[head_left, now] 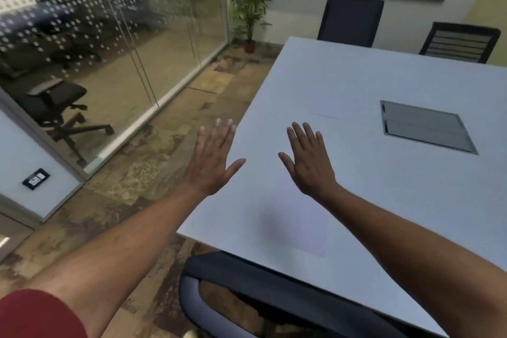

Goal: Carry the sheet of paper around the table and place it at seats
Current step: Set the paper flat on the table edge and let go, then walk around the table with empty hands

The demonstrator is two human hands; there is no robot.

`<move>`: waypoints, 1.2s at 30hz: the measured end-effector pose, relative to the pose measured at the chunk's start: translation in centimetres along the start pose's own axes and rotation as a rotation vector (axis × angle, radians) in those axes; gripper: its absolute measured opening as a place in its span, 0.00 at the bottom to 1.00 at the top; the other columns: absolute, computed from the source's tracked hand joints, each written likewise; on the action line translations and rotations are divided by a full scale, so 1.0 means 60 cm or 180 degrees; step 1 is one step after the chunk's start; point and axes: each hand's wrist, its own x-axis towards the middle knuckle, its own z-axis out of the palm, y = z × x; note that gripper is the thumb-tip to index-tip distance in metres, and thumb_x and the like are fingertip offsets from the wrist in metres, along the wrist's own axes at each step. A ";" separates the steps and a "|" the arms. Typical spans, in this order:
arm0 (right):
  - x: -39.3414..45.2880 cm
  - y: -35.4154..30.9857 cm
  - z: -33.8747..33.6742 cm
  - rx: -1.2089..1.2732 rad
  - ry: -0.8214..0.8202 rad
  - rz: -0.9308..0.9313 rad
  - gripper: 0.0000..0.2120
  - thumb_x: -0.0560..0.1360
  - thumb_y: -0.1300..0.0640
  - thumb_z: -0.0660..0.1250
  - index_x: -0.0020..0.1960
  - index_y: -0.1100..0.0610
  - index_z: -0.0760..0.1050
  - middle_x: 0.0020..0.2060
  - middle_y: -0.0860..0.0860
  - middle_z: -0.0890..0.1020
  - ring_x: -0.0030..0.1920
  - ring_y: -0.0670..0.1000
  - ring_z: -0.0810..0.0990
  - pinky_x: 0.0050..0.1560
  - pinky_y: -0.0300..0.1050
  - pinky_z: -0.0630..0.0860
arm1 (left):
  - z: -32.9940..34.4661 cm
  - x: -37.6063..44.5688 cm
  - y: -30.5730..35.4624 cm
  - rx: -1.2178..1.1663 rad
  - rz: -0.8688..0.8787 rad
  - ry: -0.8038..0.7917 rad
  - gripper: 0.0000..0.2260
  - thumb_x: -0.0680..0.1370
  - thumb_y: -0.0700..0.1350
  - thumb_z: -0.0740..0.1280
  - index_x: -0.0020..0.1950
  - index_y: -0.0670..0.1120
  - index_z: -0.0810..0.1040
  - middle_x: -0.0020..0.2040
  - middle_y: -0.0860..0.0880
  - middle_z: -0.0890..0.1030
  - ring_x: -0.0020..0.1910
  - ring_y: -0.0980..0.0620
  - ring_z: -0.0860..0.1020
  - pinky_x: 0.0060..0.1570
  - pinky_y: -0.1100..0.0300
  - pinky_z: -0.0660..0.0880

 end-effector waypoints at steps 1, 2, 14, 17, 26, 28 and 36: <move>0.010 -0.028 -0.001 -0.0016 -0.0005 -0.0017 0.34 0.87 0.39 0.48 0.85 0.60 0.59 0.85 0.57 0.61 0.86 0.61 0.56 0.84 0.65 0.55 | -0.010 -0.012 -0.025 0.0040 -0.0081 0.0023 0.39 0.87 0.66 0.52 0.89 0.42 0.50 0.90 0.45 0.50 0.89 0.42 0.46 0.84 0.33 0.47; 0.017 -0.049 -0.001 -0.0015 -0.0012 -0.0026 0.35 0.86 0.39 0.47 0.85 0.60 0.59 0.85 0.57 0.61 0.86 0.61 0.56 0.84 0.66 0.55 | -0.018 -0.022 -0.045 0.0073 -0.0128 0.0035 0.39 0.86 0.67 0.52 0.89 0.42 0.50 0.90 0.45 0.50 0.89 0.43 0.46 0.84 0.33 0.46; 0.153 -0.403 0.037 -0.0254 0.0290 -0.0319 0.37 0.87 0.35 0.47 0.87 0.57 0.54 0.87 0.54 0.55 0.87 0.58 0.49 0.85 0.65 0.52 | -0.113 -0.133 -0.384 0.0030 -0.0519 0.0456 0.44 0.83 0.70 0.55 0.89 0.43 0.50 0.90 0.45 0.50 0.89 0.44 0.46 0.85 0.33 0.47; 0.170 -0.437 0.045 -0.0302 0.0382 -0.0217 0.38 0.86 0.34 0.45 0.87 0.57 0.55 0.87 0.54 0.56 0.87 0.58 0.49 0.85 0.66 0.52 | -0.126 -0.155 -0.426 0.0092 -0.0483 0.0367 0.44 0.83 0.71 0.54 0.89 0.43 0.48 0.90 0.45 0.48 0.89 0.44 0.44 0.85 0.33 0.45; 0.270 -0.560 0.093 -0.0252 0.0378 -0.0028 0.42 0.83 0.29 0.39 0.88 0.54 0.50 0.88 0.53 0.51 0.88 0.58 0.45 0.86 0.64 0.47 | -0.125 -0.143 -0.585 0.0102 -0.0319 0.0256 0.45 0.83 0.72 0.52 0.89 0.43 0.46 0.90 0.46 0.45 0.89 0.44 0.42 0.84 0.31 0.46; 0.299 -0.565 0.113 -0.0251 0.0400 0.0002 0.41 0.84 0.29 0.41 0.88 0.54 0.49 0.88 0.53 0.50 0.88 0.57 0.44 0.86 0.64 0.46 | -0.106 -0.121 -0.609 0.0056 -0.0254 0.0296 0.45 0.83 0.72 0.52 0.89 0.43 0.46 0.90 0.45 0.46 0.89 0.44 0.43 0.84 0.31 0.46; 0.470 -0.544 0.233 -0.0165 0.0398 0.0206 0.40 0.84 0.29 0.40 0.88 0.52 0.46 0.88 0.52 0.47 0.87 0.56 0.41 0.86 0.65 0.46 | 0.000 0.030 -0.739 0.0045 -0.0109 0.0201 0.45 0.84 0.72 0.52 0.89 0.43 0.46 0.90 0.45 0.46 0.89 0.43 0.43 0.84 0.30 0.48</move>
